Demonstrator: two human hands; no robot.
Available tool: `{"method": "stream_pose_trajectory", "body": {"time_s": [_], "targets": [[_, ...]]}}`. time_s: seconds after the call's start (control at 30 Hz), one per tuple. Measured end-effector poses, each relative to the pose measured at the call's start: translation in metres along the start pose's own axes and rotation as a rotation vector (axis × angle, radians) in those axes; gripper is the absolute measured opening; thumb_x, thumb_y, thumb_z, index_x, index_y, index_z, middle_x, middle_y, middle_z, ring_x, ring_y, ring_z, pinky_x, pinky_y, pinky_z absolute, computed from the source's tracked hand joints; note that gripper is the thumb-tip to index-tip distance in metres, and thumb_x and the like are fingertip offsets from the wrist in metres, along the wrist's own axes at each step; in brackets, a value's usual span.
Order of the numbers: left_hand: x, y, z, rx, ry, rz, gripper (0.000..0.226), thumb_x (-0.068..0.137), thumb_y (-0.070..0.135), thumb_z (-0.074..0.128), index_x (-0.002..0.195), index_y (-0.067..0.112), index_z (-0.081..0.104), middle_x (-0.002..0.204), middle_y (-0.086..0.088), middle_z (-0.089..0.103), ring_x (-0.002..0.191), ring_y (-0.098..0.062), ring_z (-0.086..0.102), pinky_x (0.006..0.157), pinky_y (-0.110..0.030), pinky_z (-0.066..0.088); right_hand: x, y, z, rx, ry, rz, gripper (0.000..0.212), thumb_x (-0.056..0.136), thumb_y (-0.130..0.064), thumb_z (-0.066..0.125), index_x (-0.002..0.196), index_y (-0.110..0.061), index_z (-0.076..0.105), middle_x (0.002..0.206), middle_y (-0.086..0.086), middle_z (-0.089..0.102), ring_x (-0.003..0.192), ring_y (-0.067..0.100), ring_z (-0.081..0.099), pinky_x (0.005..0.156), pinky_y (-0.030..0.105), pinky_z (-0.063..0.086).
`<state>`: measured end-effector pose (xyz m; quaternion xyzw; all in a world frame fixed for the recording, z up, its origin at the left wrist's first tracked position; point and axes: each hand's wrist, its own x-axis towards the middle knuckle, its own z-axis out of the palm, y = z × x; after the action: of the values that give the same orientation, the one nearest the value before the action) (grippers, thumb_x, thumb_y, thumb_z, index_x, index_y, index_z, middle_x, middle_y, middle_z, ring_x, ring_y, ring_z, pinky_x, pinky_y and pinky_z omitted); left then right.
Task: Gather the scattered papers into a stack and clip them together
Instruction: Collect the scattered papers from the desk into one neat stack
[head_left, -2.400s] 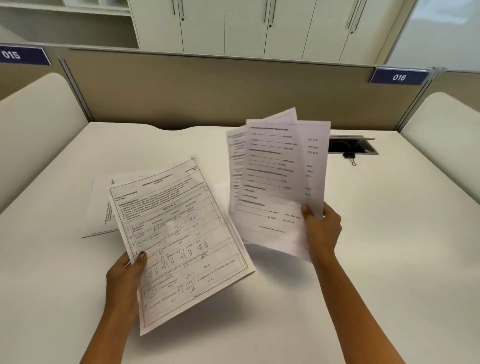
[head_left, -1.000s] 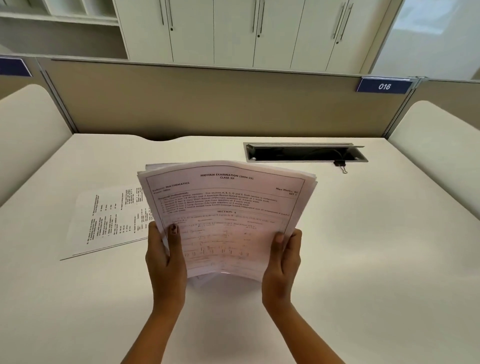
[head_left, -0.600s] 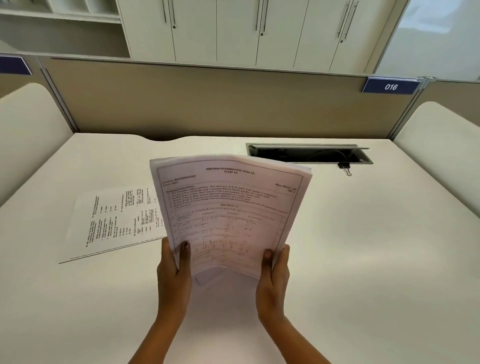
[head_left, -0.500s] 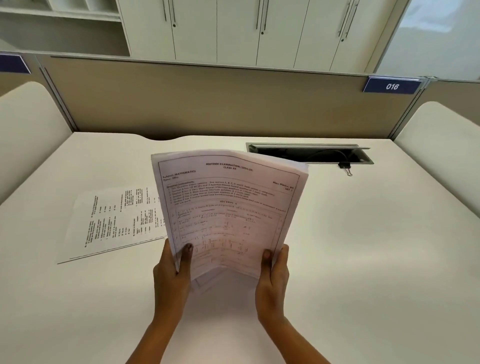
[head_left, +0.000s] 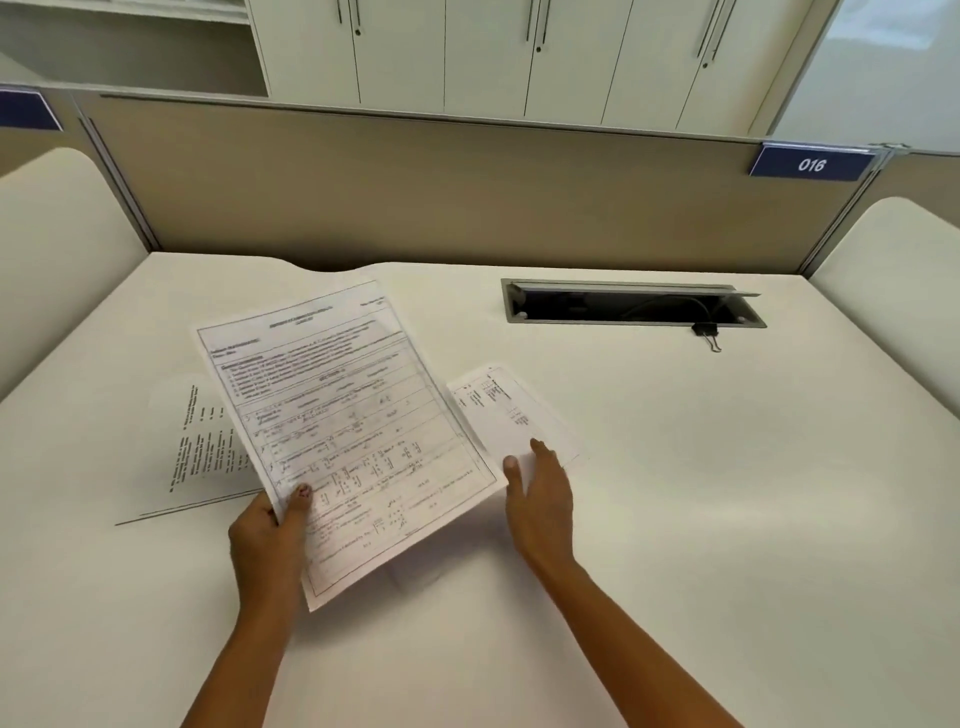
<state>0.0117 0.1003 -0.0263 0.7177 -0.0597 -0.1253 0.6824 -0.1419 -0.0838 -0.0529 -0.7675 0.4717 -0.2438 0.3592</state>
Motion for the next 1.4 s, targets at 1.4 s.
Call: {"method": "stream_pose_trajectory", "body": {"time_s": [1.4], "targets": [[0.027,0.022,-0.023,-0.508,-0.065,-0.572,0.019,0.093,0.011,0.051,0.112,0.012,0.055,0.066,0.005,0.073,0.052,-0.003,0.067,0.044,-0.015,0.051,0.045,-0.161,0.121,-0.275,-0.378,-0.012,0.038,0.088,-0.020,0.062,0.120,-0.004,0.050,0.122,0.016,0.053,0.116,0.031,0.046,0.099,0.038,0.037]]}}
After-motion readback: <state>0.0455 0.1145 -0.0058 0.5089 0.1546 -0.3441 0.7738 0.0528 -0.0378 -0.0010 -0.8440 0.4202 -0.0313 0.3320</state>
